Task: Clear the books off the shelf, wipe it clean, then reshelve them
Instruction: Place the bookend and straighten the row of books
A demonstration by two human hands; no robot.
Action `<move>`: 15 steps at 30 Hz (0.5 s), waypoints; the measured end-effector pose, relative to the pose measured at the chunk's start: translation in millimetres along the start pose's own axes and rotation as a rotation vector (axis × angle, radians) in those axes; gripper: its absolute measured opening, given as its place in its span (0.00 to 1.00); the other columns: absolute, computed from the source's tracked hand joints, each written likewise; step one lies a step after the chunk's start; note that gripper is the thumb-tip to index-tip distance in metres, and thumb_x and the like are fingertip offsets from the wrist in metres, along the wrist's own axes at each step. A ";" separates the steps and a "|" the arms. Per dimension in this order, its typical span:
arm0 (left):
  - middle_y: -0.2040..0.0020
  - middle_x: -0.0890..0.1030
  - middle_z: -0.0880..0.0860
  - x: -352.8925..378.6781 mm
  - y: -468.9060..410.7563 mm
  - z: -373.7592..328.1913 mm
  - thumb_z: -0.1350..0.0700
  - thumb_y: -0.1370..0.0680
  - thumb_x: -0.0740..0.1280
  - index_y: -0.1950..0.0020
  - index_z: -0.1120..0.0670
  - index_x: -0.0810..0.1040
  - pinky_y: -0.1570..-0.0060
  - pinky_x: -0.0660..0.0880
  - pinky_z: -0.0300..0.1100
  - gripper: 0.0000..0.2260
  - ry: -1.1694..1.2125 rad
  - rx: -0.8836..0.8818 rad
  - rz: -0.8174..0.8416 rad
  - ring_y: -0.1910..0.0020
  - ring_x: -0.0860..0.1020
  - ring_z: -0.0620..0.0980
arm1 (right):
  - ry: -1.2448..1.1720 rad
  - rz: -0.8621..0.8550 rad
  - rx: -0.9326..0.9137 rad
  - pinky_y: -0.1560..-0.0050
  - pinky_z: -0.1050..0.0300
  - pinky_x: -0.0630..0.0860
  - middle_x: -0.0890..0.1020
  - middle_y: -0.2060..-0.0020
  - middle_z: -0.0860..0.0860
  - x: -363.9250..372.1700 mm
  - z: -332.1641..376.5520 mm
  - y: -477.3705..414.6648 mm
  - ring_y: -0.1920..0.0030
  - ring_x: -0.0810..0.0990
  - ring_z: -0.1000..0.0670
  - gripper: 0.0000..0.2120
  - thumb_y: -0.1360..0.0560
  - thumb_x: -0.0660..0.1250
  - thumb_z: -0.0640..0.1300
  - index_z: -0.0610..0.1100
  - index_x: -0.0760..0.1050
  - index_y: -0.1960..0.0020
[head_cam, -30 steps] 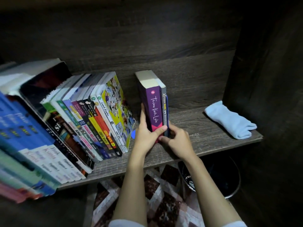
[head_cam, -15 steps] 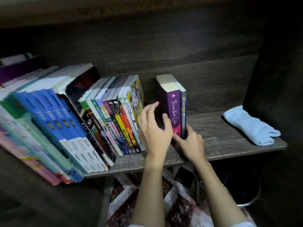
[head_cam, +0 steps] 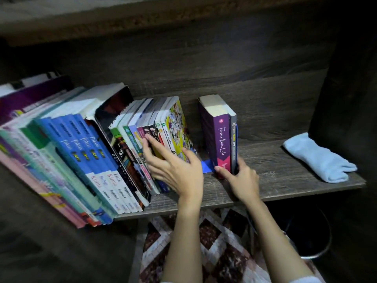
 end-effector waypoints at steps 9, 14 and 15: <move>0.31 0.63 0.62 -2.7 -2.9 4.1 0.57 0.30 0.69 0.26 0.61 0.59 0.35 0.54 0.42 0.35 0.133 -0.038 -0.021 0.35 0.62 0.55 | 0.014 -0.001 0.009 0.51 0.50 0.70 0.82 0.49 0.40 0.5 0.5 2.2 0.47 0.78 0.37 0.31 0.31 0.69 0.63 0.49 0.70 0.33; 0.36 0.68 0.60 -9.0 -12.2 8.9 0.51 0.32 0.71 0.28 0.58 0.63 0.37 0.59 0.48 0.35 0.153 -0.099 -0.070 0.37 0.64 0.52 | 0.012 -0.001 0.000 0.51 0.50 0.71 0.83 0.50 0.40 0.5 1.0 2.2 0.47 0.79 0.37 0.31 0.31 0.68 0.63 0.48 0.71 0.33; 0.37 0.68 0.60 -9.6 -13.0 8.7 0.50 0.32 0.72 0.28 0.59 0.63 0.38 0.60 0.48 0.36 0.158 -0.086 -0.069 0.38 0.65 0.52 | 0.012 0.000 -0.001 0.50 0.50 0.71 0.83 0.50 0.40 0.3 1.3 2.4 0.47 0.79 0.37 0.31 0.30 0.68 0.63 0.48 0.70 0.33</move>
Point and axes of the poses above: each hand's wrist, its own y-axis away from the middle knuckle, its own x-axis out of the palm, z = x × y, the point moved 6 cm from there along -y, towards the middle knuckle
